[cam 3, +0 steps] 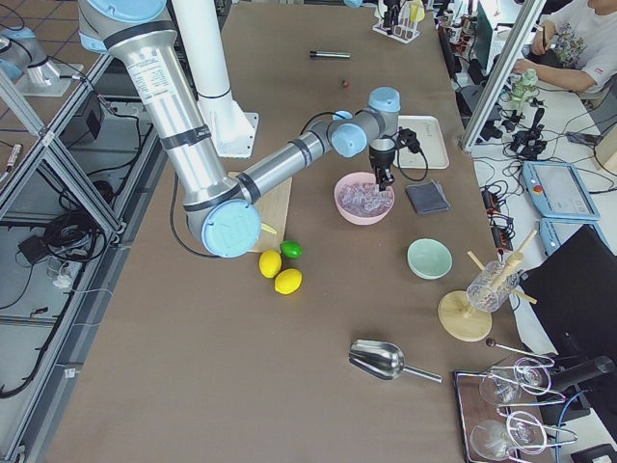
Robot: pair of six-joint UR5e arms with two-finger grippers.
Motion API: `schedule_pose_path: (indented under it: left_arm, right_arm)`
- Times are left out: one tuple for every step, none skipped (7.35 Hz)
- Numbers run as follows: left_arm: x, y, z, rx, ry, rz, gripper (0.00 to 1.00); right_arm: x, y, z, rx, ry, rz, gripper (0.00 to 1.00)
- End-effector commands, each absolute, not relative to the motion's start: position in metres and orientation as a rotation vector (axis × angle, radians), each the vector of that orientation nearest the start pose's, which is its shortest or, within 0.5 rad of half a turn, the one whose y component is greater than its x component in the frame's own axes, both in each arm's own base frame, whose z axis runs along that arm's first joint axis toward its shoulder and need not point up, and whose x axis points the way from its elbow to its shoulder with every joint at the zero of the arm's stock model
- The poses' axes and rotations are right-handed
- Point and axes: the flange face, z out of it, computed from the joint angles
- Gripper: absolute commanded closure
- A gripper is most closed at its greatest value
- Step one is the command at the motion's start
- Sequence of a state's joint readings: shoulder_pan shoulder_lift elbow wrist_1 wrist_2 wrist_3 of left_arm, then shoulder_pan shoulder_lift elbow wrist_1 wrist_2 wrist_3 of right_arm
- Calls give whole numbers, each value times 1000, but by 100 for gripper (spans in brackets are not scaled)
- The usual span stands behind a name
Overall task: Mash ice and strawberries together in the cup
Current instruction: 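Carry the ice cube with the right gripper over the light-blue cup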
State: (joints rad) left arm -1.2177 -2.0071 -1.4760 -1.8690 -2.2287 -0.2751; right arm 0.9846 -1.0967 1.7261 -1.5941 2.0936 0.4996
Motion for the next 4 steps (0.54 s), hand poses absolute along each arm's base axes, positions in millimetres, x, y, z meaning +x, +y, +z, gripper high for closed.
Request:
schedule_pose_path:
  left_arm:
    - [173, -660, 418, 388, 797, 291, 2]
    - [174, -661, 416, 391, 798, 294, 2]
    - [174, -662, 419, 386, 796, 292, 2]
    - [174, -662, 419, 387, 796, 293, 2]
  right_arm:
    - [-343, -558, 225, 192, -829, -96, 92]
    - [-410, -537, 177, 201, -830, -19, 92]
    - [-462, -512, 128, 196, -860, 39, 93]
    - [-508, -497, 88, 178, -875, 84, 93]
